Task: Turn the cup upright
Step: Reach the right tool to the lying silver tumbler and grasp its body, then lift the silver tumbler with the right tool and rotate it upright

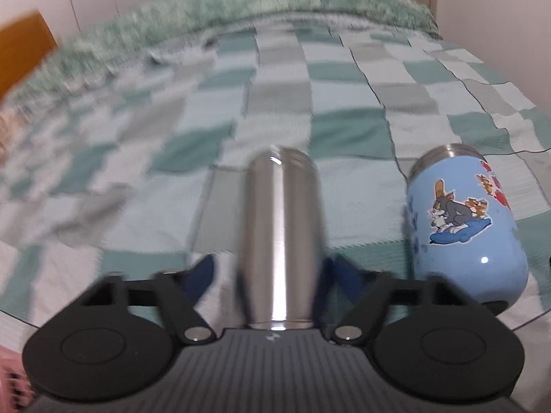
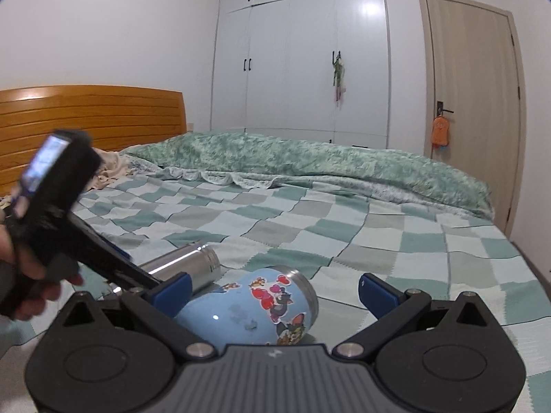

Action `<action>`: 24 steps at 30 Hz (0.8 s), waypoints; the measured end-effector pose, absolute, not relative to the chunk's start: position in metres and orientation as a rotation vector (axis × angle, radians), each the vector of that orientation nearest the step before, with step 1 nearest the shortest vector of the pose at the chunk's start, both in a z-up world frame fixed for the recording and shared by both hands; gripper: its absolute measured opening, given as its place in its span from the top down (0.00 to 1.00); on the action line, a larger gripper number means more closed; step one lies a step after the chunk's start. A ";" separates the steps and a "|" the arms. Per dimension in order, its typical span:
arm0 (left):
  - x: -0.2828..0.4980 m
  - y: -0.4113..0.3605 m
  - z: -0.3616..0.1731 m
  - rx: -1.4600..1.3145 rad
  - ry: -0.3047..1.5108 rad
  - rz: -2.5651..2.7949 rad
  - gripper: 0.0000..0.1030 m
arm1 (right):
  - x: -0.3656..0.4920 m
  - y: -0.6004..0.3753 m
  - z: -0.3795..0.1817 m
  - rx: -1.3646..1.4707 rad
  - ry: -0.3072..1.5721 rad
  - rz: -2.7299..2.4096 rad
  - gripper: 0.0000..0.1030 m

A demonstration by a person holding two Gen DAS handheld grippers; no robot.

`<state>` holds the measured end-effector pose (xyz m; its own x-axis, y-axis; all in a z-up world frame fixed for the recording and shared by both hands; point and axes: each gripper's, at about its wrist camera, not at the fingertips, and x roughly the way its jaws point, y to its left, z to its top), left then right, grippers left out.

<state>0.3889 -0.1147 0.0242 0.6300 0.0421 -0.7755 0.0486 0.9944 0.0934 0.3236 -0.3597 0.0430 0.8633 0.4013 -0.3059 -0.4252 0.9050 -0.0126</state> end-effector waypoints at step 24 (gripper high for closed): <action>0.185 -0.119 0.053 0.034 0.854 -0.176 0.39 | 0.157 -0.334 0.059 -0.052 0.330 0.401 0.00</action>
<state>0.1850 -0.1188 0.0527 0.6432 -0.1403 -0.7528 0.1678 0.9850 -0.0402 0.1566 -0.3343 0.0588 0.8683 0.3747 -0.3252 -0.3915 0.9200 0.0147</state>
